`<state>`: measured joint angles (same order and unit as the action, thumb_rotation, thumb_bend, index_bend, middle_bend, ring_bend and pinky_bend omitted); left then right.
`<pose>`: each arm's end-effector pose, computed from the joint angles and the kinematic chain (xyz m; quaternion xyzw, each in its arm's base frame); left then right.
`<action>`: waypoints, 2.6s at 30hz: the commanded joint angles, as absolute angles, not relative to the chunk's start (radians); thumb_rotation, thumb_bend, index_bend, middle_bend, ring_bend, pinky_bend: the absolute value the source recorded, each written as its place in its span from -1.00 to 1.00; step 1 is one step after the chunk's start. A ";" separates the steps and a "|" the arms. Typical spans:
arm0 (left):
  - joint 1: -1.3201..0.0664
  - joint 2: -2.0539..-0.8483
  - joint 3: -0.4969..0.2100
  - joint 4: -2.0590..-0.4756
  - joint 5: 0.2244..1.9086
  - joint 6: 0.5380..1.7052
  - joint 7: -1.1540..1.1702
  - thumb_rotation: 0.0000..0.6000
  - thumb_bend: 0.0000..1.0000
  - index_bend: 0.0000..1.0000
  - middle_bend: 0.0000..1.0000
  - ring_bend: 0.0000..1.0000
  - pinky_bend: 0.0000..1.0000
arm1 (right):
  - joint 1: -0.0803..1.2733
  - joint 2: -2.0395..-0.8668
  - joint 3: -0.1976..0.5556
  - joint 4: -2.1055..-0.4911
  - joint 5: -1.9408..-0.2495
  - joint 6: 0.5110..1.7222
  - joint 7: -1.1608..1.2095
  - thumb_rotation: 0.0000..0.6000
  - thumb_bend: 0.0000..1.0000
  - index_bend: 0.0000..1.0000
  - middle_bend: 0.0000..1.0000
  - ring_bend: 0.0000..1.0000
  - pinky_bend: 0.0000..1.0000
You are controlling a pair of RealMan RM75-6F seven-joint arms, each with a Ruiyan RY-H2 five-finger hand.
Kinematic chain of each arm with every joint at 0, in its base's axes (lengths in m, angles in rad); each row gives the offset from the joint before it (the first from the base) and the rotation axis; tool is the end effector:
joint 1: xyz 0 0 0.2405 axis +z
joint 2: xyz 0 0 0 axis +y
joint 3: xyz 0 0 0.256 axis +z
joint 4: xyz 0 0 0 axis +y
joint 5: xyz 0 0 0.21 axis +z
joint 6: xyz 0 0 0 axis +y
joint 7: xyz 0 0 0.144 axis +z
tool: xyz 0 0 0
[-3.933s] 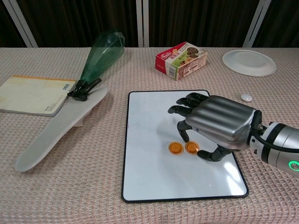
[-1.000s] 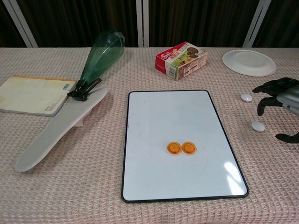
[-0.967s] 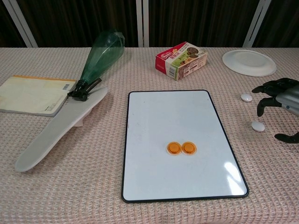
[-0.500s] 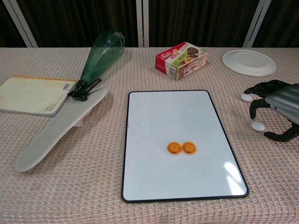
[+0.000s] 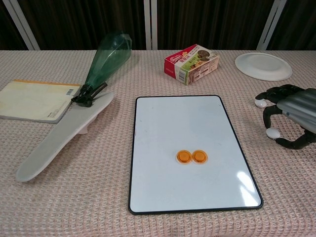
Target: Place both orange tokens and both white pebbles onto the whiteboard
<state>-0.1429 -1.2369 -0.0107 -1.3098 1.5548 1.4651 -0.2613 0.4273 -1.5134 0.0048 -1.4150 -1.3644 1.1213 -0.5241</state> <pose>-0.3450 0.1966 0.1406 -0.6110 -0.4012 -0.4157 0.5413 -0.2556 -0.2573 -0.0050 0.7816 -0.2824 0.2544 0.4945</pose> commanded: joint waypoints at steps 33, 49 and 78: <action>-0.138 -1.242 -0.024 -1.283 1.532 1.464 -0.291 0.16 -0.82 -0.45 -0.58 -0.74 -0.63 | 0.693 -1.730 0.136 -1.465 -1.272 0.955 -0.791 1.00 -0.25 0.14 -0.87 -1.00 -1.00; -0.135 -1.242 -0.026 -1.276 1.533 1.471 -0.300 0.16 -0.82 -0.45 -0.58 -0.74 -0.63 | 0.731 -1.772 0.124 -1.433 -1.226 0.952 -0.806 1.00 -0.25 0.14 -0.87 -1.00 -1.00; -0.138 -1.241 -0.026 -1.277 1.533 1.464 -0.291 0.16 -0.82 -0.45 -0.58 -0.74 -0.63 | 0.752 -1.754 0.101 -1.455 -1.178 0.964 -0.788 1.00 -0.35 -0.40 -0.89 -1.00 -1.00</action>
